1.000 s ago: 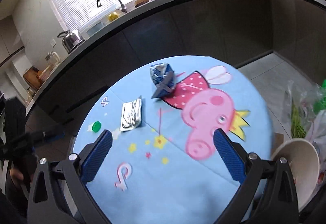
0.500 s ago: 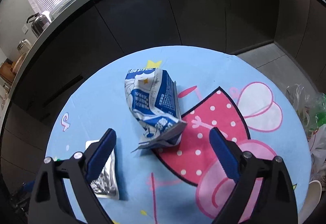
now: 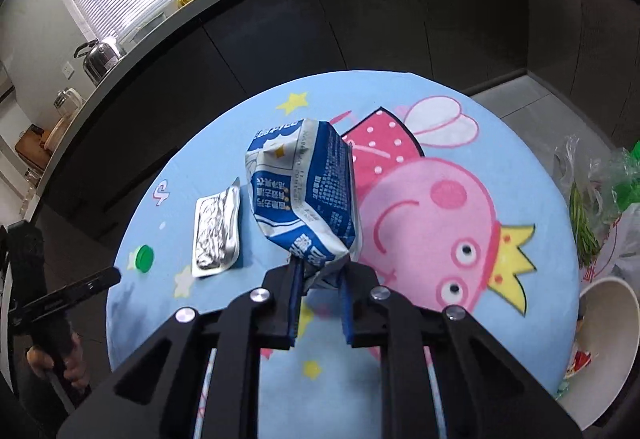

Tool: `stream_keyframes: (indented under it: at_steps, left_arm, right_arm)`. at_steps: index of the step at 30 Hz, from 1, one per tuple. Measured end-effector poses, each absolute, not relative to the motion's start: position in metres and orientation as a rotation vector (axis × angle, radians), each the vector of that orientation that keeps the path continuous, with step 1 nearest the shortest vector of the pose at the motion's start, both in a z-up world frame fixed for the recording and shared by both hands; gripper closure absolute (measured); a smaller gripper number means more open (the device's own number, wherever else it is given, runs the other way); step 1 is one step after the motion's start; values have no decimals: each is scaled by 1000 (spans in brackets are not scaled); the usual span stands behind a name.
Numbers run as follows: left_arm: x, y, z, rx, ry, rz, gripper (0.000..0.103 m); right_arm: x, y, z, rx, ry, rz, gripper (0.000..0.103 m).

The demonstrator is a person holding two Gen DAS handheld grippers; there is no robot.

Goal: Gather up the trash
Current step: 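Grasp the blue-white milk carton with the right tool while the left tool grasps the green bottle cap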

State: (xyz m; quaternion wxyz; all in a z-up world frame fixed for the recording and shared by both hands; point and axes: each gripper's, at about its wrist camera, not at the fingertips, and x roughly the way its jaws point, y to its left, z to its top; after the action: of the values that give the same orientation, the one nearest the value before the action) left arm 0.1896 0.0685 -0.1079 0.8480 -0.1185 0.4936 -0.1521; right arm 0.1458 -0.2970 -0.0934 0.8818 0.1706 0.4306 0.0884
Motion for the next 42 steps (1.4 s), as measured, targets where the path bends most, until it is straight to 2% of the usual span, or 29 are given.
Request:
stream_keyframes:
  at_steps: [15, 16, 17, 18, 29, 37, 42]
  left_arm:
    - [218, 59, -131, -120, 1079, -201, 68]
    - [217, 58, -131, -97, 1075, -188, 78]
    - [216, 59, -132, -94, 1079, -185, 95]
    - [216, 62, -133, -122, 1095, -203, 101]
    - [169, 39, -76, -158, 980, -392, 103]
    - [143, -24, -33, -115, 910, -572, 103]
    - [129, -73, -24, -52, 894, -681, 103]
  right_arm:
    - [103, -272, -84, 367, 886, 231, 84]
    - [102, -271, -84, 368, 887, 233, 84]
    - [100, -271, -84, 367, 888, 233, 84]
    - [98, -270, -84, 363, 888, 233, 84]
    - [74, -277, -66, 380, 826, 238, 84]
    - [50, -302, -56, 421, 771, 195, 84]
    - [25, -335, -62, 479, 745, 123, 84]
